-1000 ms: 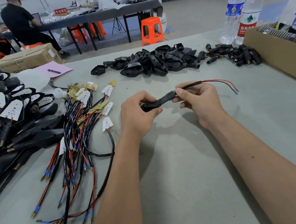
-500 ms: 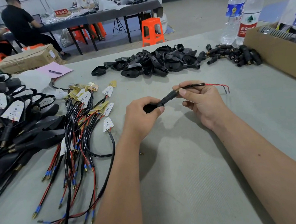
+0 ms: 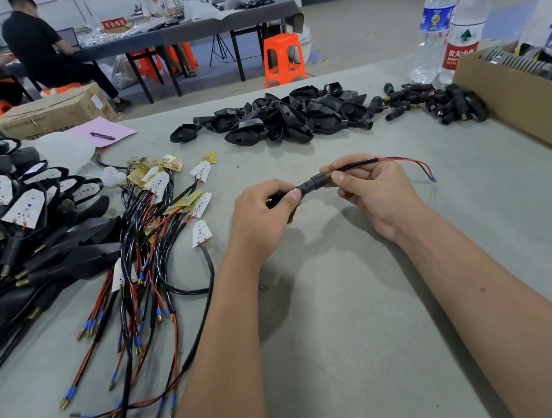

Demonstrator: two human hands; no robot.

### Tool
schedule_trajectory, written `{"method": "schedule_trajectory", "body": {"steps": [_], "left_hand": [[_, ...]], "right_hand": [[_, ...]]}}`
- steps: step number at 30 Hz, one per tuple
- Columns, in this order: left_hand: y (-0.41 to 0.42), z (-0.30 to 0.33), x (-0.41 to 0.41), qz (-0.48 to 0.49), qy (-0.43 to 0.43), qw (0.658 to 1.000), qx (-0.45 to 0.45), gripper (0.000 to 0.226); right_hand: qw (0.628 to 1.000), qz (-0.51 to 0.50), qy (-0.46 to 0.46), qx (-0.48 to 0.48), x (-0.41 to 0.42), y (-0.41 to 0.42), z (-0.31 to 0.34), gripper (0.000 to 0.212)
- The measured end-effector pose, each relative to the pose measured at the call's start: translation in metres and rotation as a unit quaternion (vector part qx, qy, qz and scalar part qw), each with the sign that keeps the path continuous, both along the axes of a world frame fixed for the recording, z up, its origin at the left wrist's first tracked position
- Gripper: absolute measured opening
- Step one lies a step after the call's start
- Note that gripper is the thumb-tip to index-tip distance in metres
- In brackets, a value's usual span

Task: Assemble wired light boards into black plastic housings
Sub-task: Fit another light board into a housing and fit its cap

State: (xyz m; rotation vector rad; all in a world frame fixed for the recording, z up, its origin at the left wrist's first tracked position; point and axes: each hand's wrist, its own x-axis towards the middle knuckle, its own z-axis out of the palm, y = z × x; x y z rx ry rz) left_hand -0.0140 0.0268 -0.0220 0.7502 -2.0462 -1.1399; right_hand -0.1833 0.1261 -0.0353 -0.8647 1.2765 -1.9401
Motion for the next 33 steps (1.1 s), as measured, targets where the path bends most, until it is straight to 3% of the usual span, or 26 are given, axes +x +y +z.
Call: {"method": "schedule_trajectory", "body": {"steps": [8,17,28,33], "left_hand": [[-0.005,-0.002,0.001,0.022,-0.086,0.994,-0.069,0.012],[-0.002,-0.001,-0.005,0.026,-0.073,0.993,-0.088,0.004],[-0.001,0.003,-0.003,0.057,-0.123,0.986,-0.101,0.007],[0.006,0.008,-0.009,0.067,-0.119,0.989,-0.063,0.011]], "right_hand": [[0.996,-0.004,0.088,0.018,0.002,0.001,0.0,0.022],[0.998,-0.054,0.031,0.008,0.005,0.001,0.002,0.016],[0.996,-0.058,0.063,0.021,0.007,0.001,0.001,0.018],[0.997,-0.036,0.068,0.015,0.009,0.002,0.002,0.018]]}}
